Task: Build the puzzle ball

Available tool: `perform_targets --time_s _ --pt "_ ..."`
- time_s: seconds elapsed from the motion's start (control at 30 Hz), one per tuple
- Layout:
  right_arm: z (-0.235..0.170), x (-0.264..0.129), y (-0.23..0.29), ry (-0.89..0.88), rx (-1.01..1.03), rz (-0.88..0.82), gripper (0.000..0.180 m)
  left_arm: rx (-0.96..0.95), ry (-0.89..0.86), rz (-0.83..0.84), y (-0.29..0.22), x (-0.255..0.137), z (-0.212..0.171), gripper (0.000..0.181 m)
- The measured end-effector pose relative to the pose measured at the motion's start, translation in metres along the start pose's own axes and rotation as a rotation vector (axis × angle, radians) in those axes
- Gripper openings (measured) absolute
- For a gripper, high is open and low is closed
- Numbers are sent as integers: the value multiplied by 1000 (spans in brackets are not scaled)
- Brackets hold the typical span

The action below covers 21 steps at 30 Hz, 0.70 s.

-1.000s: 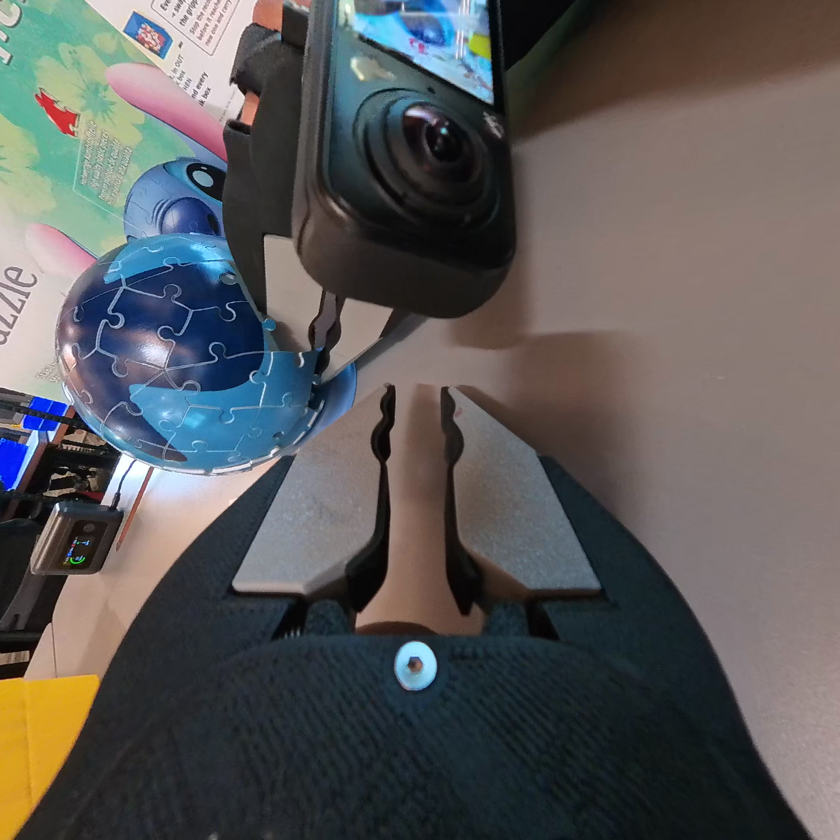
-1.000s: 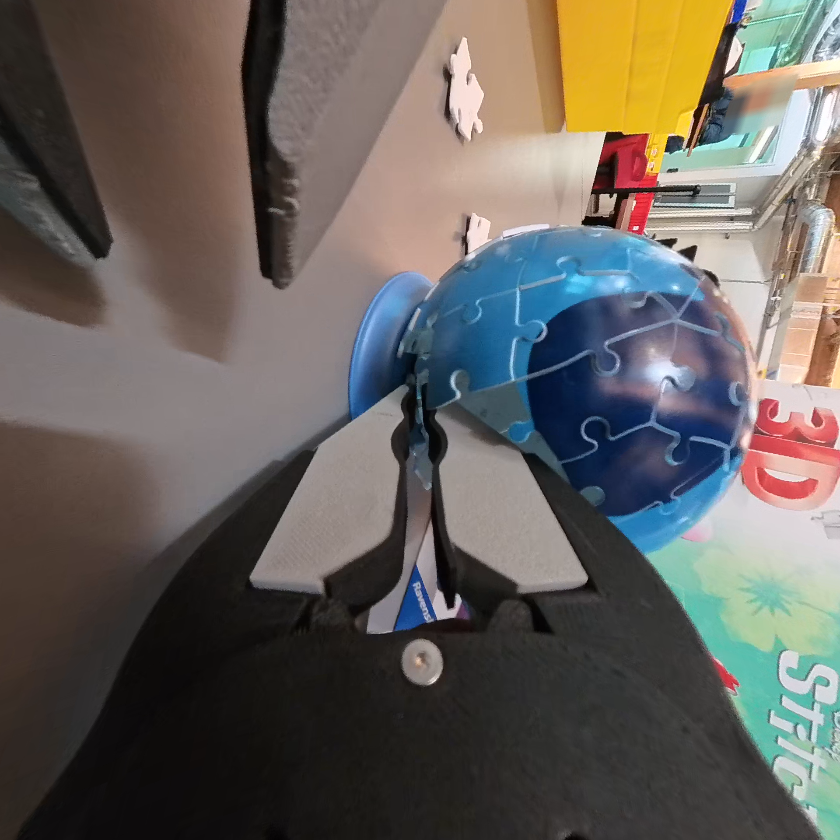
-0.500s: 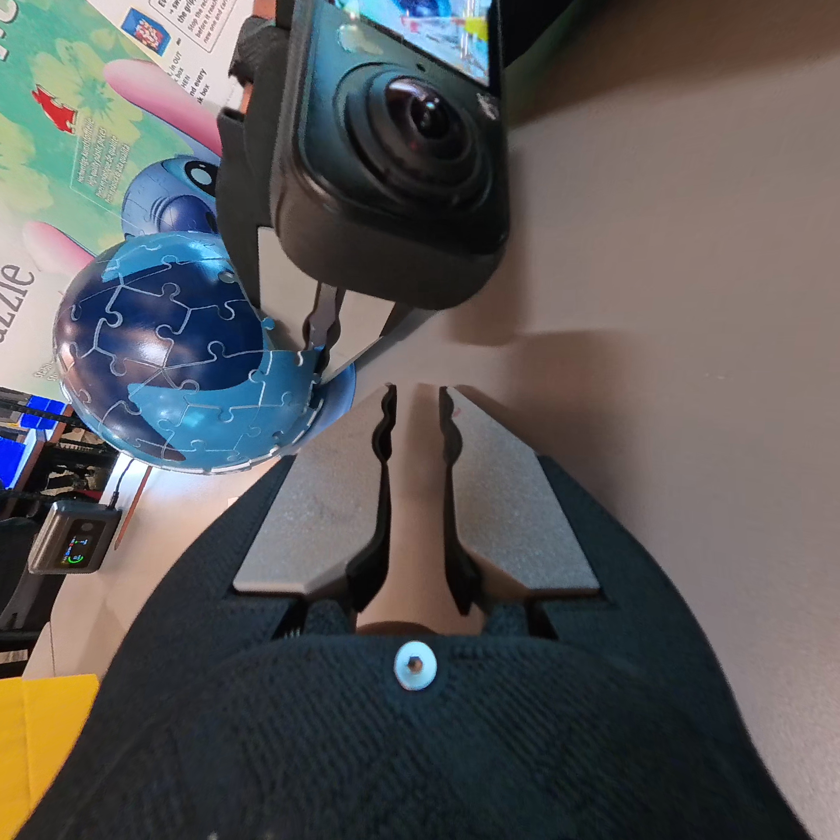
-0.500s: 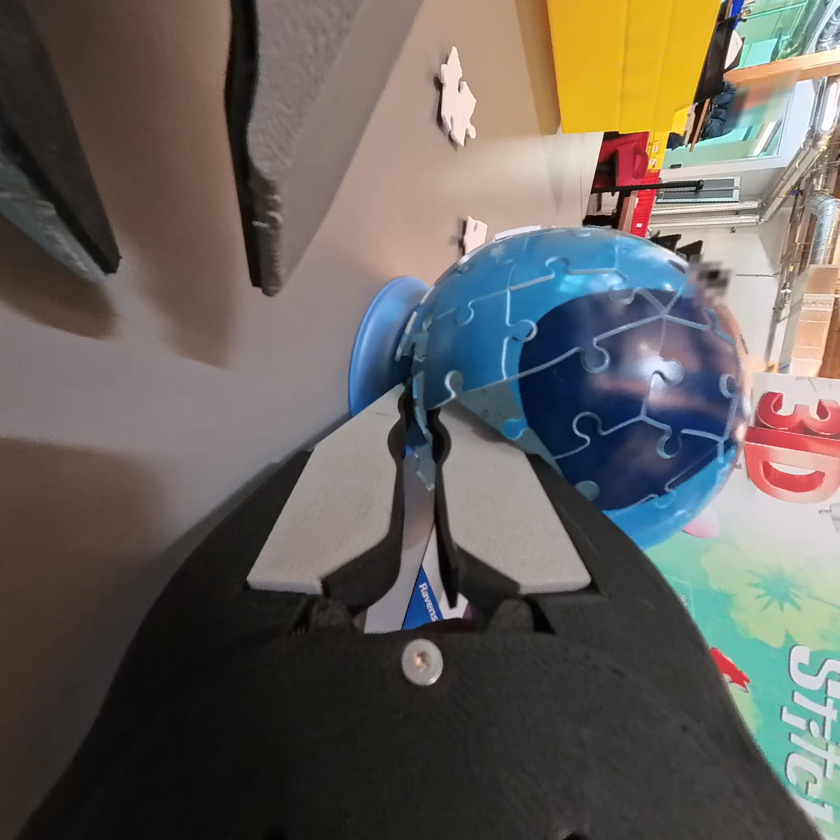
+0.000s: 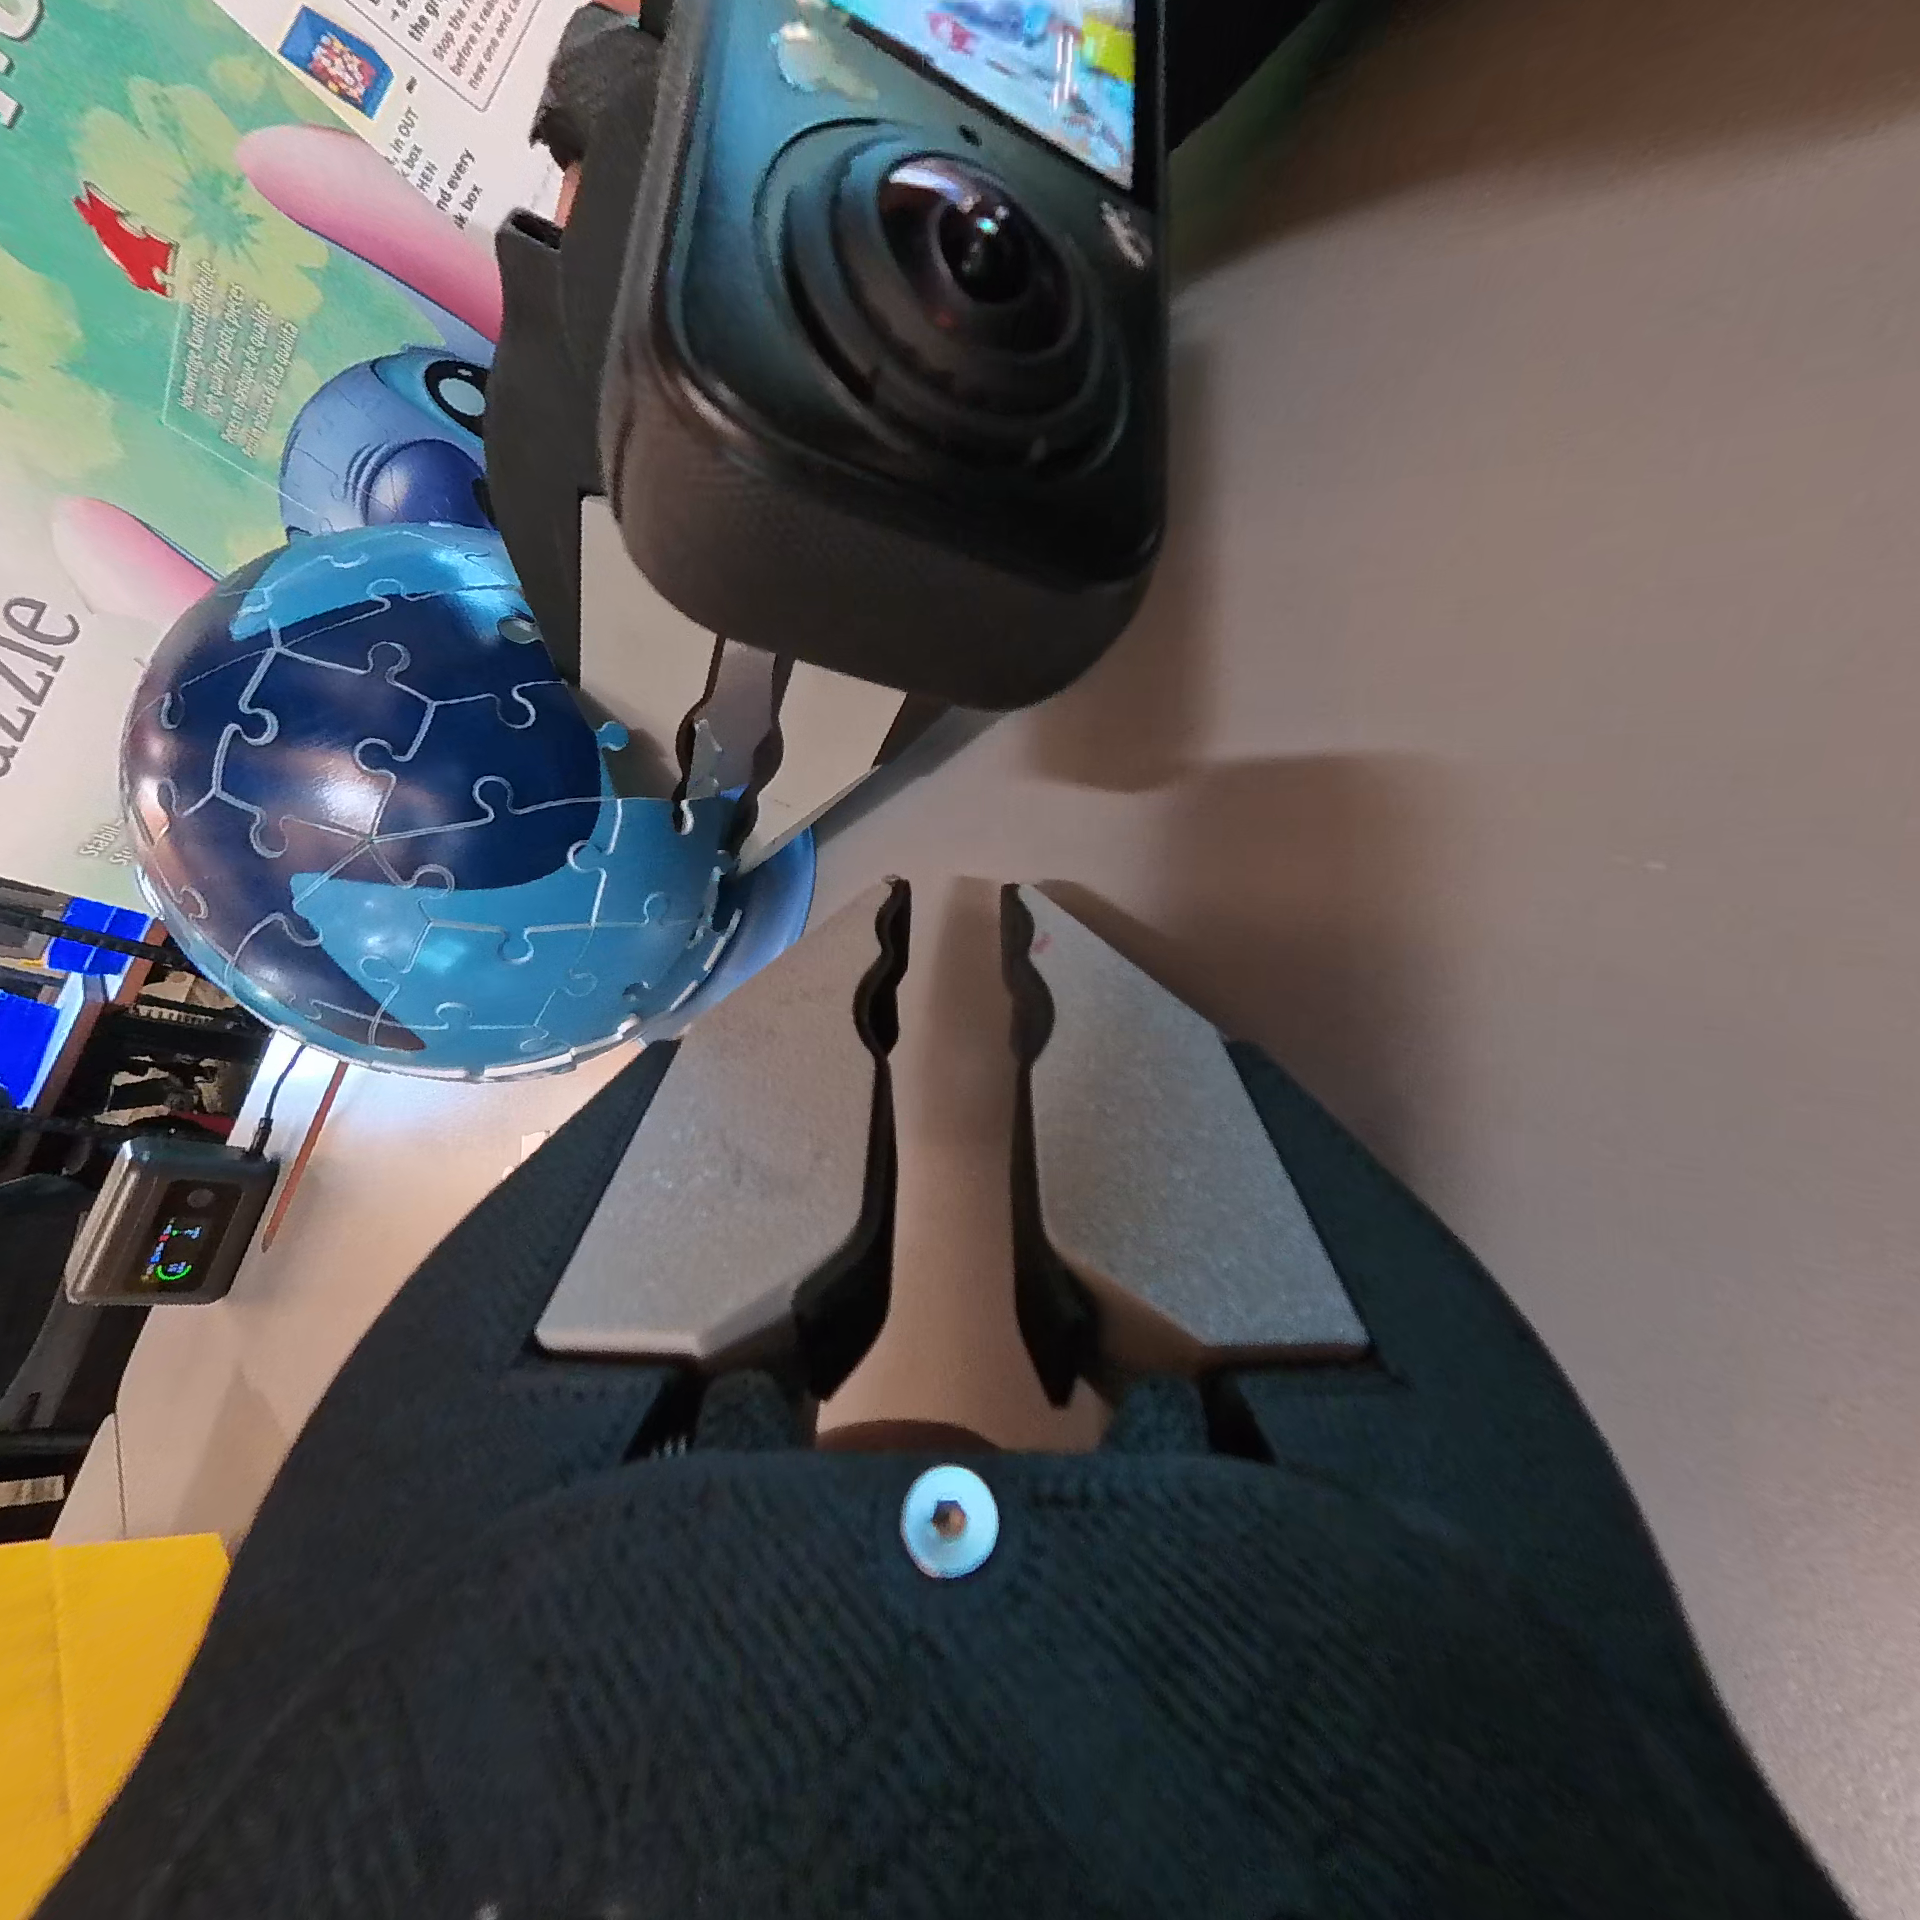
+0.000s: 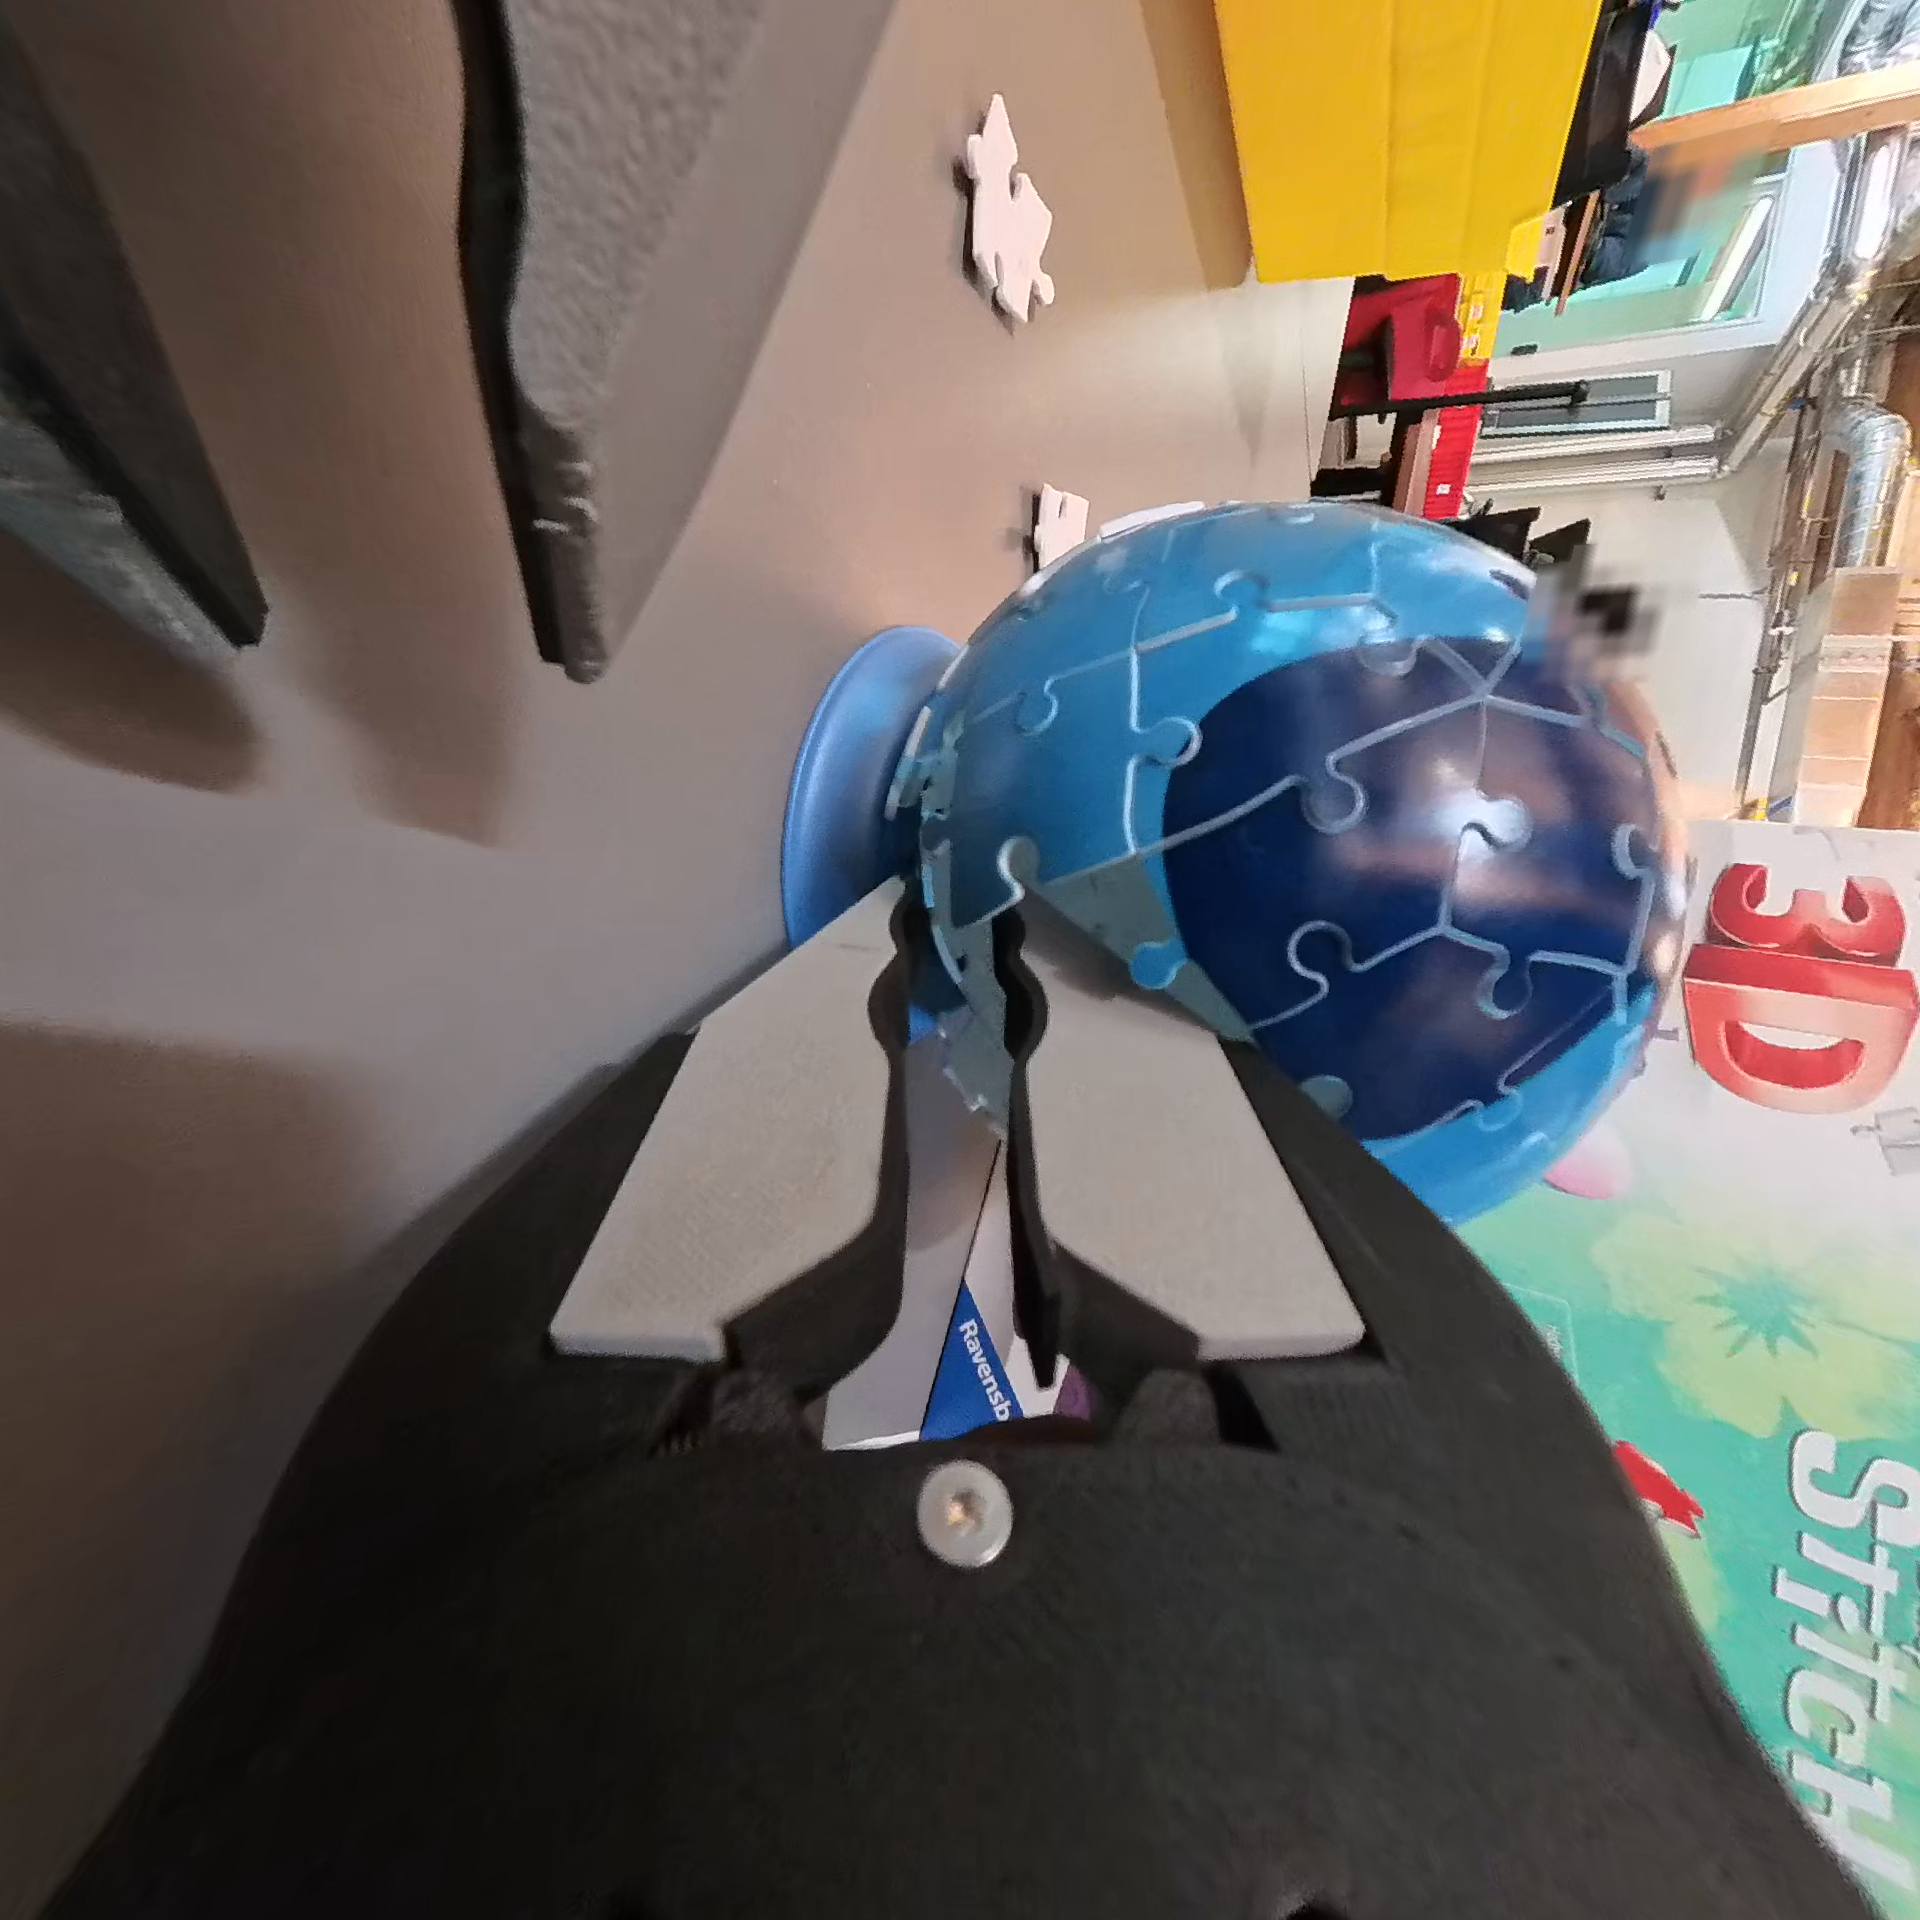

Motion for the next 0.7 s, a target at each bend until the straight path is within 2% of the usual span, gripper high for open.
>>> perform_targets --time_s 0.03,0.27,0.7 --pt "0 0 0 0 1 -5 11 0 0 0 0 0 0 15" --pt "0 0 1 -11 10 -2 3 -1 0 1 0 0 0 14" --pt "0 -1 2 -14 25 16 8 -8 -1 2 1 -1 0 13"
Point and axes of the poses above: each gripper's, where its closed fingertips meet, x out along the fingers, z out of its top, y = z × x across the jaws, the point moved 3 cm from there along -x, back along the fingers, and after that the axes turned 6 degrees about z, right-handed, at the moved point
